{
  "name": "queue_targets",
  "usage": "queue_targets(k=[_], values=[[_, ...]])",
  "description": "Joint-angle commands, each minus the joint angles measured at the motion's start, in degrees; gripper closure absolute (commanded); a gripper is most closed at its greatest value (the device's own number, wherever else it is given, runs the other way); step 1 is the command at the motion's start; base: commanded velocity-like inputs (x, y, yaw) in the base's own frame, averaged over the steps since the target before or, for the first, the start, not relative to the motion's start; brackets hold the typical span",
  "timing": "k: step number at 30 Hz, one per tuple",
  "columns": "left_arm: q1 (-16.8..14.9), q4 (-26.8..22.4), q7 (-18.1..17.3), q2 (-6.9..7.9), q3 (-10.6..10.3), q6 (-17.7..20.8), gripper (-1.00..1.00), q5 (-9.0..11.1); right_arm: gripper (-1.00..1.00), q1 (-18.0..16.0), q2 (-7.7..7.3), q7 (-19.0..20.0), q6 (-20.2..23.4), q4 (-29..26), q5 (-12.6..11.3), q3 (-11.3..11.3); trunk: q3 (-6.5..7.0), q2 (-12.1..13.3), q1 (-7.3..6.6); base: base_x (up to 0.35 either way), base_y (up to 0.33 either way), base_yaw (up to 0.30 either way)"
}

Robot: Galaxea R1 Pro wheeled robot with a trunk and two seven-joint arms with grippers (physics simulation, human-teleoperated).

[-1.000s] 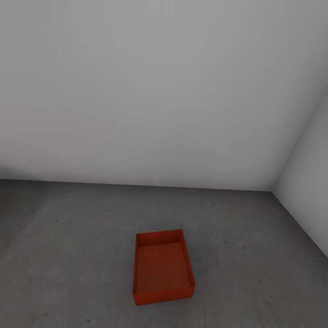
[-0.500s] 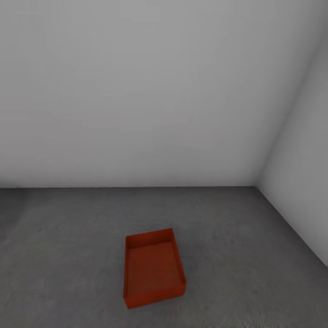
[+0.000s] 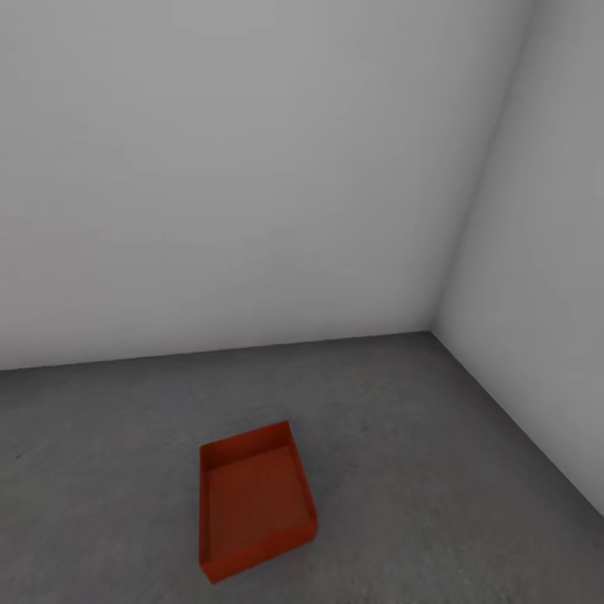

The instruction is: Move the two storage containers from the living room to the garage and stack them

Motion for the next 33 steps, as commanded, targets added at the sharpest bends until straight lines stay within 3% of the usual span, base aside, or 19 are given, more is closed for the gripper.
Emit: queue_targets(k=[1,5,16,33], values=[[0.0,0.0,0.1,0.0,0.0,0.2,-1.0,0.3,-1.0,-0.1,0.06,0.0,-0.3,0.2,-0.6,0.5,-0.05,0.0,0.0,0.0,0.0,-0.289],[0.0,0.0,0.1,0.04,0.0,0.2,-1.0,0.3,-1.0,-0.1,0.05,0.0,-0.3,0.2,-0.6,0.5,-0.05,0.0,0.0,0.0,0.0,-0.254],[0.0,0.0,0.1,0.04,0.0,0.2,-1.0,0.3,-1.0,-0.1,0.02,0.0,-0.3,0.2,-0.6,0.4,-0.05,0.0,0.0,0.0,0.0,-0.036],[0.0,0.0,0.1,0.04,0.0,0.2,-1.0,0.3,-1.0,-0.1,0.14,0.0,-0.3,0.2,-0.6,0.4,0.35,0.0,0.0,0.0,0.0,-0.285]])
